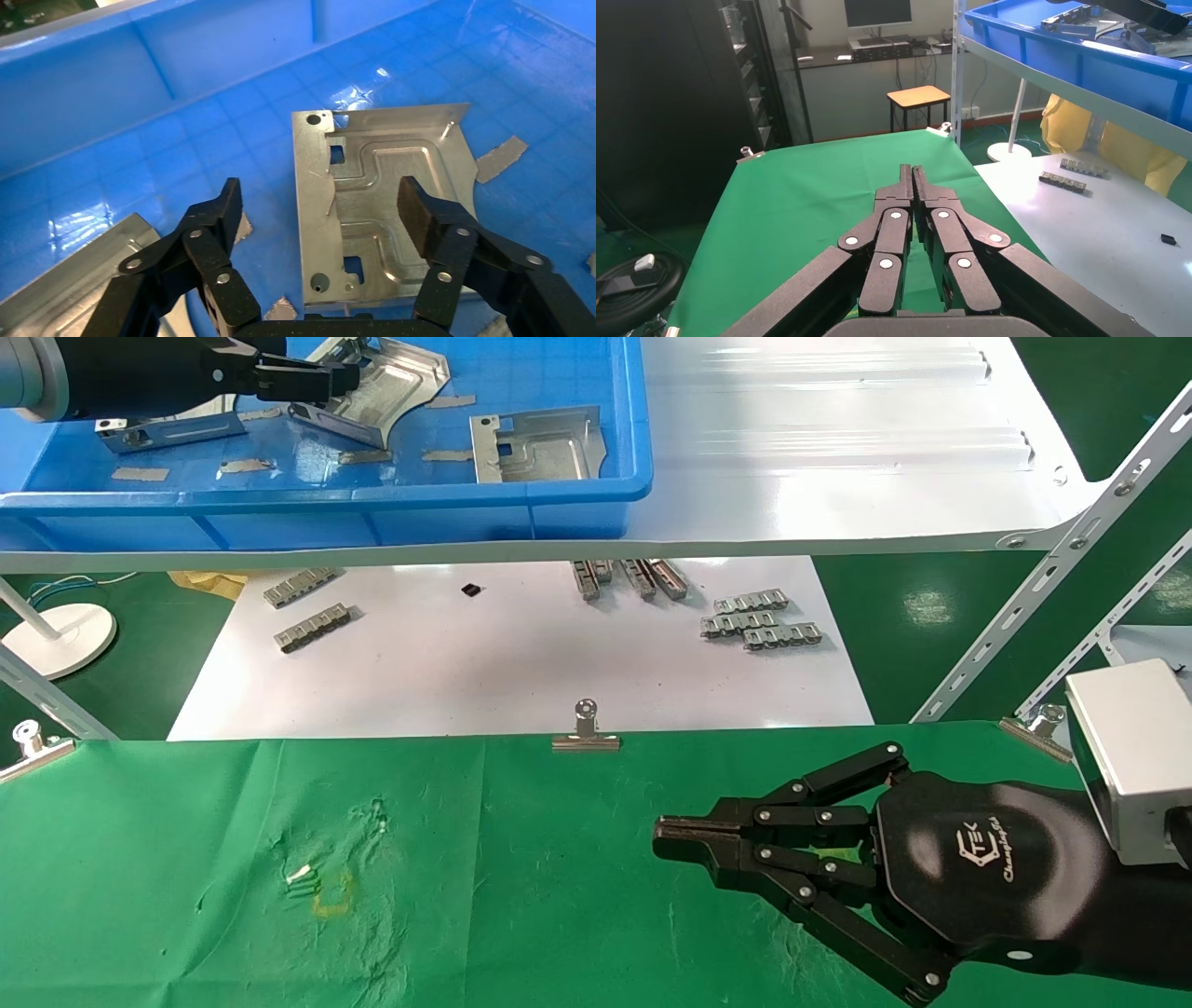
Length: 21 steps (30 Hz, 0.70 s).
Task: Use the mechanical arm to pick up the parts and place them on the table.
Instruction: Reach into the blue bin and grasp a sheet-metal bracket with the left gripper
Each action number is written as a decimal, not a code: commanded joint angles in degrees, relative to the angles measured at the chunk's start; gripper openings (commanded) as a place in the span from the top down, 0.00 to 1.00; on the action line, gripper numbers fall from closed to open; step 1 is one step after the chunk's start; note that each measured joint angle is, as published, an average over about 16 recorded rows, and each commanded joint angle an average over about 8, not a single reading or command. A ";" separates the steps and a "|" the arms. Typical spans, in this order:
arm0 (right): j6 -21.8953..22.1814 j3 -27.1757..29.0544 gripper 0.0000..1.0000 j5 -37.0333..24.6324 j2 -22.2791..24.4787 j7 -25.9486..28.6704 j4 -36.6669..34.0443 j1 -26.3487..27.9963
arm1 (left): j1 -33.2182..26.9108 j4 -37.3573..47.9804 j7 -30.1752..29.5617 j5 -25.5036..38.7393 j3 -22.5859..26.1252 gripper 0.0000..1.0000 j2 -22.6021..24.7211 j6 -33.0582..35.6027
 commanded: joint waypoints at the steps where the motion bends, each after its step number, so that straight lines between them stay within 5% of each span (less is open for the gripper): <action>1: 0.00 0.00 0.00 0.00 0.00 0.00 0.00 0.00 | 0.02 0.01 0.35 0.07 0.04 1.00 0.06 -0.27; 21: 0.02 -0.05 0.00 0.03 0.02 -0.02 0.00 0.01 | -0.12 0.44 1.66 0.14 0.08 1.00 0.00 -0.59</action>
